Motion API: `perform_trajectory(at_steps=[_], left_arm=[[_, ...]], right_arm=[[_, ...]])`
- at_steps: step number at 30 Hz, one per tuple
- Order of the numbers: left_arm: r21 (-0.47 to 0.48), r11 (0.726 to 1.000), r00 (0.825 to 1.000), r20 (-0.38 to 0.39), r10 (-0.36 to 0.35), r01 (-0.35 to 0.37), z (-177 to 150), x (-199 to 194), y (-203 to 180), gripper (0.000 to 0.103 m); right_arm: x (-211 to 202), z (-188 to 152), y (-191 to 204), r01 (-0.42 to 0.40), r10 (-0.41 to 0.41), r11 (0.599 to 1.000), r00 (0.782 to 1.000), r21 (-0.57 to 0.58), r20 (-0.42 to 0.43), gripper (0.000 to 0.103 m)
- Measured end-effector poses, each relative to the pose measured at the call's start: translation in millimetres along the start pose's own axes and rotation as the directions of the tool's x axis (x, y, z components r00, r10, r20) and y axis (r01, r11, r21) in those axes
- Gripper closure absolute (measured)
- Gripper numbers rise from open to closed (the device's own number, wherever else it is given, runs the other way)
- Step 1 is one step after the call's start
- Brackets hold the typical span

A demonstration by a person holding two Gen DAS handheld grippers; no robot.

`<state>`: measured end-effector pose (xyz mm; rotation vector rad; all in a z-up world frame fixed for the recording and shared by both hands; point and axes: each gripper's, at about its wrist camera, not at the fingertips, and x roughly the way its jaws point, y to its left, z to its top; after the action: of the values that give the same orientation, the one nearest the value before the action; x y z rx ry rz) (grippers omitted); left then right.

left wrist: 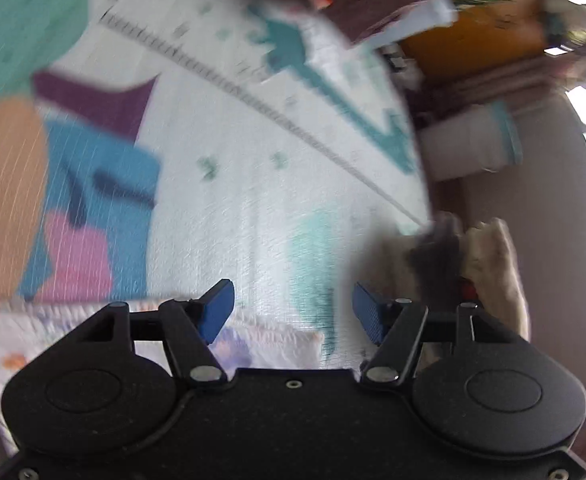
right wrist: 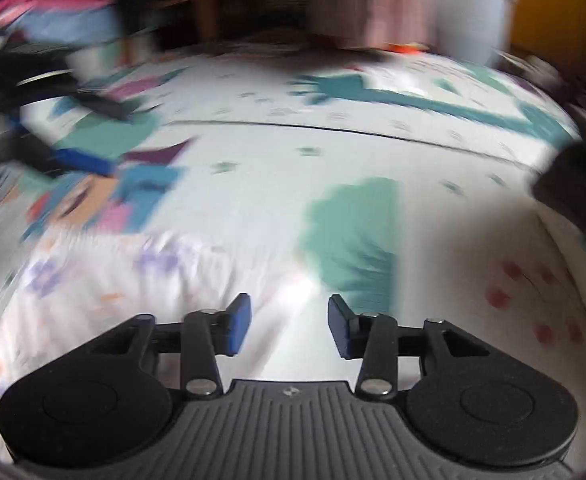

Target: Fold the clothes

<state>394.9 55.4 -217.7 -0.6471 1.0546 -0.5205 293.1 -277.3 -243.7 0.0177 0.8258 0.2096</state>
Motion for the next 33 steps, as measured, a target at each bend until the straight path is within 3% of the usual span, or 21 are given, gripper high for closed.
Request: perform_trajectory(at_steps=[2,5,7,10,12,14,16,19,20,21,22,23,25,26,28,29,33], left_arm=[[0.125,0.992,0.999,0.023,0.027,-0.030,-12.2,-14.6,1.3,0.038],[0.286,0.953,0.995,0.030,0.095,-0.100,-40.1,-26.5,11.8,0.038],[0.349,0.920,0.984,0.047,0.172,-0.177,-59.4,-32.0,23.2,0.038],[0.328,0.907,0.964,0.087,0.251,-0.266,-81.5,-44.8,47.8,0.038],[0.295,0.893,0.940,0.143,0.309,-0.338,-88.6,-55.1,63.1,0.038],[0.241,0.897,0.928,0.145,0.344,-0.371,-88.2,-58.7,78.4,0.038],[0.217,0.907,0.931,0.131,0.340,-0.362,-83.8,-55.5,88.1,0.038],[0.167,0.927,0.941,0.109,0.321,-0.336,-80.1,-46.2,97.7,0.038],[0.156,0.929,0.941,0.104,0.322,-0.335,-80.1,-42.2,99.4,0.040],[0.175,0.924,0.939,0.110,0.326,-0.341,-80.3,-40.1,97.6,0.053],[0.199,0.916,0.937,0.118,0.330,-0.348,-80.6,-38.4,95.1,0.074],[0.206,0.913,0.935,0.119,0.335,-0.354,-80.2,-40.1,95.6,0.092],[0.211,0.907,0.930,0.117,0.348,-0.365,-79.1,-44.8,97.8,0.092],[0.253,0.887,0.922,0.121,0.367,-0.386,-78.6,-46.4,94.6,0.091],[0.340,0.836,0.902,0.149,0.405,-0.432,-77.4,-51.5,84.2,0.066],[0.363,0.832,0.908,0.169,0.384,-0.420,-75.2,-55.1,76.8,0.055],[0.455,0.824,0.940,0.209,0.271,-0.339,-61.3,-58.1,45.8,0.054]], right_arm=[[-4.8,-7.0,-0.7,0.001,-0.001,1.000,1.000,-0.004,0.018,0.055],[-6.0,-18.5,14.6,-0.047,0.047,0.996,0.999,-0.073,0.000,0.052],[-5.2,-22.6,24.5,-0.106,0.102,0.990,0.994,-0.097,-0.044,0.039],[-2.7,-19.5,30.3,-0.168,0.169,0.985,0.981,0.025,-0.090,0.023],[5.2,-12.0,24.6,-0.156,0.166,0.983,0.981,0.100,-0.099,0.023],[15.8,-4.5,18.4,-0.135,0.150,0.981,0.983,0.141,-0.105,0.022],[31.6,1.1,14.8,-0.111,0.127,0.985,0.985,0.131,-0.118,0.021],[53.4,8.4,12.4,-0.105,0.121,0.985,0.986,0.136,-0.114,0.028],[56.6,10.4,14.5,-0.109,0.121,0.987,0.987,0.116,-0.103,0.040],[59.5,11.8,18.9,-0.118,0.126,0.990,0.987,0.080,-0.104,0.049],[62.2,12.8,24.2,-0.131,0.135,0.991,0.985,0.040,-0.112,0.073],[62.5,13.8,29.8,-0.151,0.149,0.989,0.983,-0.006,-0.111,0.086],[49.6,15.2,39.5,-0.208,0.202,0.972,0.978,-0.110,-0.060,0.087],[40.4,15.8,42.7,-0.238,0.236,0.959,0.971,-0.154,-0.036,0.087],[21.6,17.4,48.7,-0.289,0.298,0.928,0.955,-0.234,0.004,0.087],[13.5,18.3,52.2,-0.306,0.323,0.911,0.946,-0.277,0.018,0.087],[-16.4,19.0,71.0,-0.341,0.409,0.808,0.912,-0.480,0.041,0.087]])
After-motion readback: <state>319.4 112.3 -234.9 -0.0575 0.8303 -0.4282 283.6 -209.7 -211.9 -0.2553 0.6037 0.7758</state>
